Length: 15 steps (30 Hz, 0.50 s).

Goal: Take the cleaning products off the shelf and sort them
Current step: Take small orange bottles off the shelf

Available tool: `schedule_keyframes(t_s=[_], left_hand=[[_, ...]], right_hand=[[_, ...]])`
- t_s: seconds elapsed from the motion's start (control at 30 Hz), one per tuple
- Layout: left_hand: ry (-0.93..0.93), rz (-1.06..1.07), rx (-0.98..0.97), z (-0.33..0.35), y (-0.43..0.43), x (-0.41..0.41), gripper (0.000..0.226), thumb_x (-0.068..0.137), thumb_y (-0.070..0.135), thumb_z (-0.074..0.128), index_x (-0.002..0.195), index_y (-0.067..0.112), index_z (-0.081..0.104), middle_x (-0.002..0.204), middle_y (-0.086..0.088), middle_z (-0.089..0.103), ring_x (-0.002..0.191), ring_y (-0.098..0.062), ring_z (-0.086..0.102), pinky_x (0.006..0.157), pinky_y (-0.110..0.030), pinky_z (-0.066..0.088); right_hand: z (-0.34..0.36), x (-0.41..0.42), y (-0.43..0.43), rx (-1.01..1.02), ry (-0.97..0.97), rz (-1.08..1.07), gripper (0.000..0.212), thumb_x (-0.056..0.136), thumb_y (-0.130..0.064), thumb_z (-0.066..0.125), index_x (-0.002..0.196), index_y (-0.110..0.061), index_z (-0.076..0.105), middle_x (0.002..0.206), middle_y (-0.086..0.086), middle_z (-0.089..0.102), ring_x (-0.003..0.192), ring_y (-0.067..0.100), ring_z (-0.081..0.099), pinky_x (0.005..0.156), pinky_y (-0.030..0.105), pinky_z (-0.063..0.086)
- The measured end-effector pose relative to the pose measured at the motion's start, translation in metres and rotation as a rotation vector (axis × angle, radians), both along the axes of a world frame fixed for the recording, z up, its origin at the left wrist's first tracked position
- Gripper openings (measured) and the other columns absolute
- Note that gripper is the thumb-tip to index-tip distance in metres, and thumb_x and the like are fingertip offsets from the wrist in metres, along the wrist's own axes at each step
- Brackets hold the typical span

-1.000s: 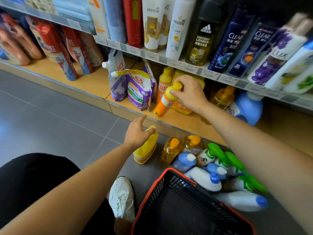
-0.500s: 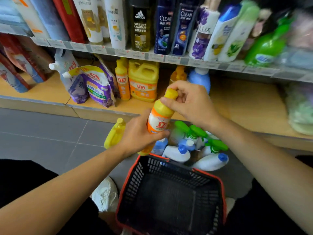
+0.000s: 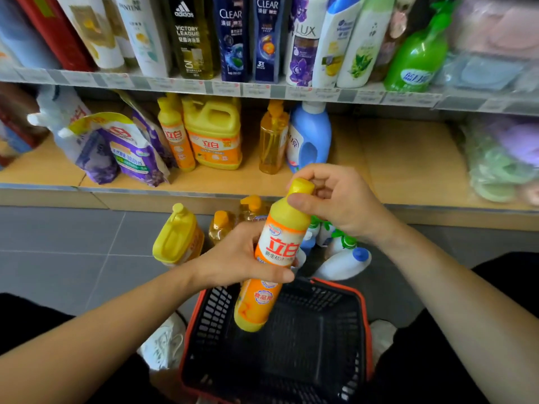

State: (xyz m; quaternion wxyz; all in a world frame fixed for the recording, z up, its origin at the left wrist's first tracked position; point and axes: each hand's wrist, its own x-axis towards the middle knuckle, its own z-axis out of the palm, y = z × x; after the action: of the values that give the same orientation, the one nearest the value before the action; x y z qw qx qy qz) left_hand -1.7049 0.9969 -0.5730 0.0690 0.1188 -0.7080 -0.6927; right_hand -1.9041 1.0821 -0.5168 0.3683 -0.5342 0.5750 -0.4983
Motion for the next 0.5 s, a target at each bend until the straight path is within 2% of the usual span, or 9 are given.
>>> schedule_keyframes(t_s=[0.07, 0.13, 0.23, 0.3, 0.37, 0.43, 0.5], left_hand=[[-0.013, -0.087, 0.147, 0.004, 0.001, -0.001, 0.035, 0.078, 0.003, 0.081, 0.111, 0.003, 0.066, 0.104, -0.014, 0.075, 0.092, -0.027, 0.074, 0.082, -0.034, 0.058], [-0.042, -0.156, 0.293, 0.006, 0.001, -0.002, 0.047, 0.077, 0.005, 0.078, 0.120, -0.001, 0.060, 0.107, -0.020, 0.072, 0.091, -0.032, 0.072, 0.082, -0.040, 0.058], [-0.050, -0.252, 0.429, 0.009, 0.001, -0.001, 0.058, 0.073, 0.016, 0.087, 0.126, 0.012, 0.063, 0.108, -0.020, 0.071, 0.090, -0.035, 0.071, 0.085, -0.045, 0.057], [-0.044, -0.288, 0.480, 0.011, 0.001, 0.000, 0.061, 0.072, 0.025, 0.090, 0.126, 0.015, 0.064, 0.108, -0.019, 0.071, 0.090, -0.034, 0.072, 0.085, -0.044, 0.057], [-0.049, -0.272, 0.481, 0.012, 0.003, -0.001, 0.063, 0.073, 0.025, 0.089, 0.128, 0.010, 0.062, 0.108, -0.019, 0.071, 0.090, -0.033, 0.073, 0.085, -0.044, 0.058], [-0.057, -0.213, 0.441, 0.012, 0.004, -0.001, 0.063, 0.075, 0.018, 0.086, 0.128, 0.000, 0.057, 0.107, -0.019, 0.071, 0.089, -0.033, 0.073, 0.084, -0.045, 0.058], [-0.058, -0.151, 0.389, 0.012, 0.004, -0.001, 0.055, 0.076, 0.010, 0.078, 0.125, -0.005, 0.056, 0.107, -0.020, 0.072, 0.087, -0.034, 0.073, 0.083, -0.045, 0.058]], right_hand=[[0.000, -0.007, 0.002, 0.056, -0.148, 0.099, 0.017, 0.085, -0.017, 0.071, 0.101, -0.019, 0.071, 0.085, -0.004, 0.069, 0.074, 0.013, 0.059, 0.060, 0.022, 0.046], [0.000, -0.012, 0.005, 0.125, -0.299, 0.194, 0.023, 0.091, -0.013, 0.063, 0.113, -0.016, 0.070, 0.081, -0.007, 0.066, 0.064, 0.016, 0.044, 0.054, 0.025, 0.029], [0.002, -0.013, 0.008, 0.172, -0.443, 0.295, 0.028, 0.095, -0.007, 0.052, 0.122, -0.003, 0.060, 0.067, -0.014, 0.059, 0.055, 0.004, 0.032, 0.051, 0.023, 0.020], [0.000, -0.009, 0.007, 0.166, -0.498, 0.274, 0.025, 0.092, -0.009, 0.064, 0.117, -0.003, 0.063, 0.062, -0.012, 0.054, 0.053, 0.002, 0.031, 0.050, 0.022, 0.019], [-0.002, -0.004, 0.007, 0.142, -0.536, 0.209, 0.031, 0.081, -0.022, 0.072, 0.107, -0.006, 0.069, 0.061, -0.008, 0.050, 0.051, 0.002, 0.030, 0.049, 0.023, 0.017], [-0.004, -0.002, 0.007, 0.114, -0.547, 0.145, 0.031, 0.077, -0.026, 0.074, 0.102, -0.008, 0.073, 0.061, -0.005, 0.048, 0.049, 0.003, 0.030, 0.049, 0.024, 0.017], [-0.005, -0.002, 0.007, 0.083, -0.514, 0.099, 0.022, 0.080, -0.022, 0.078, 0.098, -0.010, 0.077, 0.061, -0.003, 0.050, 0.048, 0.004, 0.032, 0.048, 0.022, 0.019]])
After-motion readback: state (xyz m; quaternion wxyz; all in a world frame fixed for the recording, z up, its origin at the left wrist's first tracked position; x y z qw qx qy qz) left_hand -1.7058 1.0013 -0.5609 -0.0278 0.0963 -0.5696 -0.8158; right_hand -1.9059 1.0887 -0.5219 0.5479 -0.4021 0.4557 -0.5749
